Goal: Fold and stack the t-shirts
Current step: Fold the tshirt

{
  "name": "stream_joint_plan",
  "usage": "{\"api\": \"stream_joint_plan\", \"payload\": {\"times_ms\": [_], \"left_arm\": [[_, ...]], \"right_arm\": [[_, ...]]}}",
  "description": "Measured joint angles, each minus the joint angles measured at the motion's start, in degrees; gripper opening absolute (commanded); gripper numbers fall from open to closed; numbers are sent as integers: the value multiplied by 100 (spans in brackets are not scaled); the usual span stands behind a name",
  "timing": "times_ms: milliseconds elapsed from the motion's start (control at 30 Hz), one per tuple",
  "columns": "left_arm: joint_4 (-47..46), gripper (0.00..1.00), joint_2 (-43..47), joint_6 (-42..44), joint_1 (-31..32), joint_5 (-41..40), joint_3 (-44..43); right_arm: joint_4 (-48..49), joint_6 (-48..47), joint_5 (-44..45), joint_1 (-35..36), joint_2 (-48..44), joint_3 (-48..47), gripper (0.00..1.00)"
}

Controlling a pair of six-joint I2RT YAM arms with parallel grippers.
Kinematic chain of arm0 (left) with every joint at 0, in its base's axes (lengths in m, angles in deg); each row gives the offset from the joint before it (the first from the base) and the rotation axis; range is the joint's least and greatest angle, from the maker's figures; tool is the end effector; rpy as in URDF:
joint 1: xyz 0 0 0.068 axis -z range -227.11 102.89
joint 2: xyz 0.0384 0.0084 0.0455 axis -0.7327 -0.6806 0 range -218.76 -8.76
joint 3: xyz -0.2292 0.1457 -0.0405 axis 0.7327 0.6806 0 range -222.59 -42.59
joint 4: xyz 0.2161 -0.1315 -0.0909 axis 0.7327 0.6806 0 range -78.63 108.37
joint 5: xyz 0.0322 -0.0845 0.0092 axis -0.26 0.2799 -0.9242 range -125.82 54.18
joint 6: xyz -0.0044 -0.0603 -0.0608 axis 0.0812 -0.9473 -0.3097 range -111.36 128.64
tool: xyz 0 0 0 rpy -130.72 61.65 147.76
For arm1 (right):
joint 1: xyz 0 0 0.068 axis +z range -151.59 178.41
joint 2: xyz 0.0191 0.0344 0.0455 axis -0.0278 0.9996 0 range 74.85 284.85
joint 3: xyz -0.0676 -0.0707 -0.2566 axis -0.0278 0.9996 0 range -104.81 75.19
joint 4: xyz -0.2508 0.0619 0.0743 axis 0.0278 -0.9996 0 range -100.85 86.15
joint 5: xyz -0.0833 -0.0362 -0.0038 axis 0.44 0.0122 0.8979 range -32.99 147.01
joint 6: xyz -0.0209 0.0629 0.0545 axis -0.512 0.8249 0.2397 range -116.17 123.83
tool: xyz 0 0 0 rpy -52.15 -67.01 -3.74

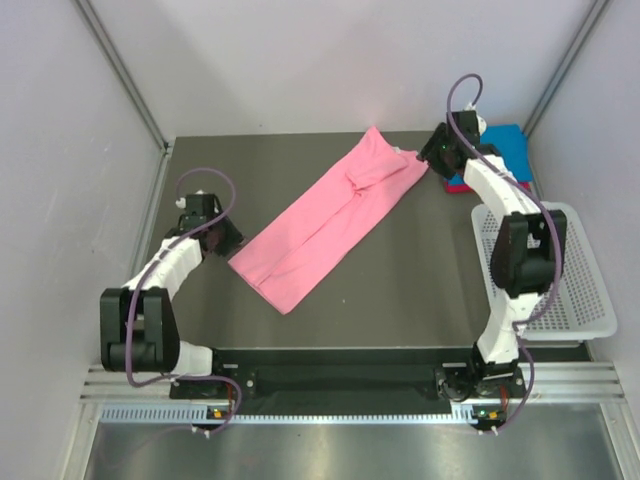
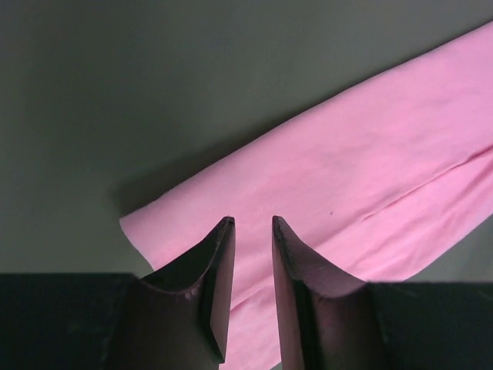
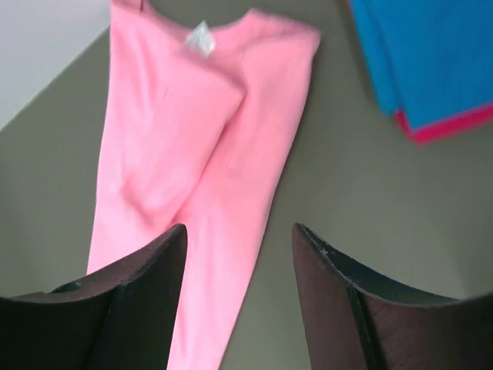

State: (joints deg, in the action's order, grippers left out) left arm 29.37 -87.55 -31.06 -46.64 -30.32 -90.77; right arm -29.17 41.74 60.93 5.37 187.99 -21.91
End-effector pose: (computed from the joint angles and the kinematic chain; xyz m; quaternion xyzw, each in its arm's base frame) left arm 0.3151 -0.0099 0.1853 -0.2977 0.8859 -0.1634 0.3161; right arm 0.4933 0.0551 0.2469 0.2566 0.8740 0.1282 0.3923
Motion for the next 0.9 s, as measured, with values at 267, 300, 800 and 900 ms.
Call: {"api": "stream_joint_plan", "payload": {"times_ms": [267, 300, 800, 900], "left_arm": [[-94, 29, -855, -66, 7, 240, -13], [-98, 29, -901, -70, -4, 240, -13], [-107, 26, -1250, -267, -339, -74, -15], [-85, 30, -1207, -297, -339, -146, -17]], "right_arm": [[212, 1139, 96, 1513, -1812, 2347, 56], [216, 1397, 94, 1773, -1963, 2677, 55], [1027, 4347, 544, 5128, -2243, 4260, 47], [1241, 4531, 540, 5357, -1749, 4109, 44]]}}
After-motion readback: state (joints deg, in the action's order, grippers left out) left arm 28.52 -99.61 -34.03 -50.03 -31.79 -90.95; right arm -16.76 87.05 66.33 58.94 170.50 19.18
